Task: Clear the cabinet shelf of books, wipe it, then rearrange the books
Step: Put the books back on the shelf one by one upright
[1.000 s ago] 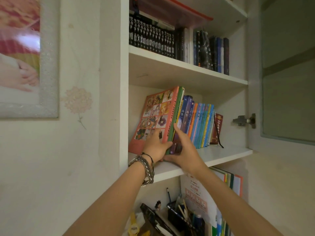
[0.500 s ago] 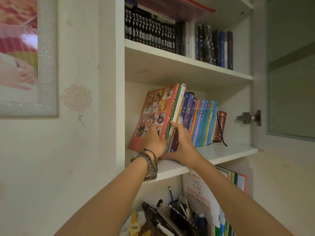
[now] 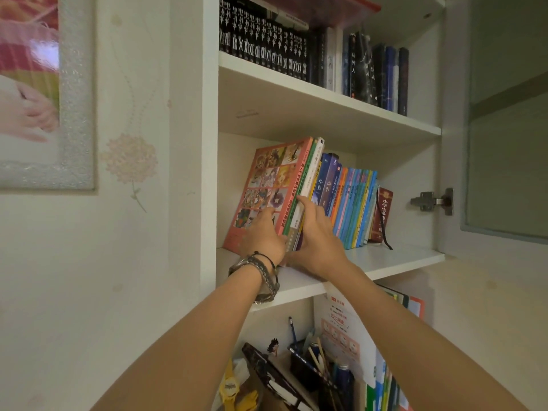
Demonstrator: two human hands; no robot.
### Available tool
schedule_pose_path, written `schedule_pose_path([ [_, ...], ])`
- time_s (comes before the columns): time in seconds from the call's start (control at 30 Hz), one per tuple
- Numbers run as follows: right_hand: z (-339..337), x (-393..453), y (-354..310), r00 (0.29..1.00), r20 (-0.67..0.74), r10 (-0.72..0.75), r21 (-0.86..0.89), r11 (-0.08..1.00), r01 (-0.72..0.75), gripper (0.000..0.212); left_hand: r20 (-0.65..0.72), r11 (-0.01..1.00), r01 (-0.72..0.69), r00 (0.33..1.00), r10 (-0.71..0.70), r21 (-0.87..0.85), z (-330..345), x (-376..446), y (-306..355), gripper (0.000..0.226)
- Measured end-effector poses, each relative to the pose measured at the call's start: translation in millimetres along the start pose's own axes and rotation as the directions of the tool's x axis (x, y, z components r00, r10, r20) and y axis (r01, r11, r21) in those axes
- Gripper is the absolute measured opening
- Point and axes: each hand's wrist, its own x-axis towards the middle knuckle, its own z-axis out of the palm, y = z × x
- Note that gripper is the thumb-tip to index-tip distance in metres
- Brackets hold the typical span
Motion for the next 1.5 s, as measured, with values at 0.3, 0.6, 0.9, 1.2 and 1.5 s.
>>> schedule_pose_path([
  [0.3, 3.2, -16.8, 9.9, 0.99, 0.012, 0.142, 0.135, 0.981, -0.142, 0.092, -0.015, 0.991, -0.075, 0.997, 0.078, 0.111, -3.2, -5.5, -1.6, 0.05],
  [0.6, -33.4, -72.0, 6.7, 0.98, -0.011, 0.198, 0.084, 0.977, -0.196, 0.028, -0.05, 0.951, -0.128, 0.988, 0.148, 0.28, -12.4, -19.5, 10.5, 0.037],
  [0.9, -65.1, -158.1, 10.0, 0.96, -0.141, 0.24, -0.055, 0.967, -0.25, 0.029, 0.033, 0.852, -0.506, 0.862, 0.506, 0.133, -27.1, -94.1, 43.2, 0.03],
  [1.2, -49.8, -292.1, 28.0, 0.896, -0.13, 0.426, -0.075, 0.896, -0.437, 0.027, 0.167, 0.822, -0.547, 0.806, 0.569, -0.158, 23.2, -211.0, -7.4, 0.036],
  [1.5, -4.4, -437.7, 45.8, 0.724, 0.025, 0.689, -0.147, 0.719, -0.679, 0.029, 0.63, 0.949, -0.215, 0.711, 0.313, -0.23, 104.9, -354.2, -99.9, 0.043],
])
